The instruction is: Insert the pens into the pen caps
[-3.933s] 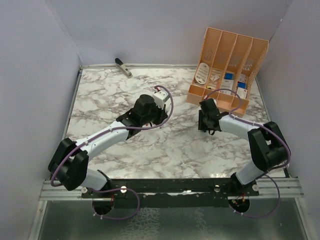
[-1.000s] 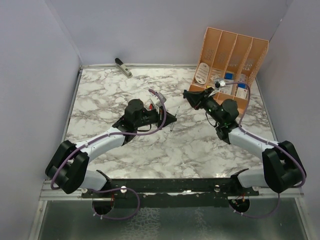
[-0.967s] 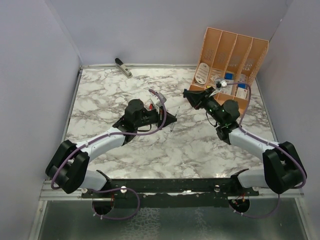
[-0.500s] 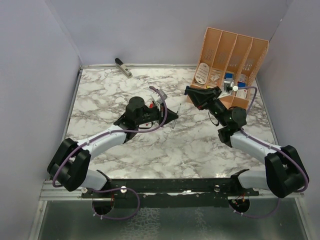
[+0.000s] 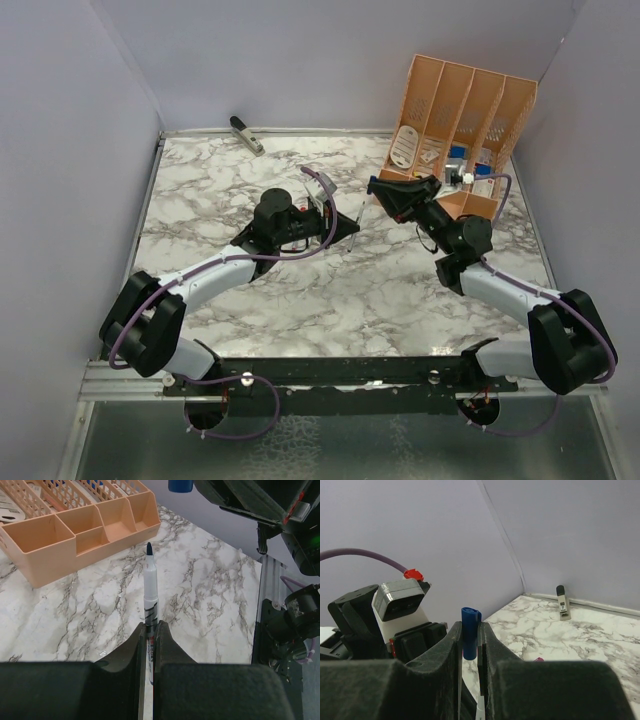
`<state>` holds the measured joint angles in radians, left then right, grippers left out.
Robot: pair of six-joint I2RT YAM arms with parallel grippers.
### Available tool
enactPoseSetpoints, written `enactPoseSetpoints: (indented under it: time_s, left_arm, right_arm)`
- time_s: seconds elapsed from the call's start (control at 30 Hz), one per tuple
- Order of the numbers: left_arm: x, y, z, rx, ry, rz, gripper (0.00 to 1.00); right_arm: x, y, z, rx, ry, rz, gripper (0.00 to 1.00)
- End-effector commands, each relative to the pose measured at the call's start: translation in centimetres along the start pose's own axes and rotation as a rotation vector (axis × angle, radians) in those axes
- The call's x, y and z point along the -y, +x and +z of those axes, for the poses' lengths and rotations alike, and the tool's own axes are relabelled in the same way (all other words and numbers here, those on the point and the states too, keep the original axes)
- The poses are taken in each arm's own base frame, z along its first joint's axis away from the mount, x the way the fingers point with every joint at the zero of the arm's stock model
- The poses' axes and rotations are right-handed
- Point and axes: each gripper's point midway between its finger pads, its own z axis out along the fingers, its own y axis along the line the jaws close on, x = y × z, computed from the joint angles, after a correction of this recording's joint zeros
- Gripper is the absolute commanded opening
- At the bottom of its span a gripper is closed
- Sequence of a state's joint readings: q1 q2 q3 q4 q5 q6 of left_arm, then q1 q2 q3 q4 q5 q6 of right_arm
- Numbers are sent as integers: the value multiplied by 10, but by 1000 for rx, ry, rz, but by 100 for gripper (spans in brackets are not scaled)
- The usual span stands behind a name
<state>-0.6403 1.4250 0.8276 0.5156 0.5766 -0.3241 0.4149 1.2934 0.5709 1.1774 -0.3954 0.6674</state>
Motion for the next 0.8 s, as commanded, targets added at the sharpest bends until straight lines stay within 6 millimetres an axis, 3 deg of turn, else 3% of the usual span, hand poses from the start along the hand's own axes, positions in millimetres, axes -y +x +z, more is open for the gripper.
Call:
enactPoseSetpoints:
  time_s: [0.0, 0.77]
  left_arm:
    - [6, -22, 3, 54, 32, 34, 0]
    - [18, -29, 1, 68, 85, 35, 0]
  right_arm:
    - [-3, 7, -5, -25, -17, -22, 1]
    - [6, 23, -5, -49, 0, -14, 1]
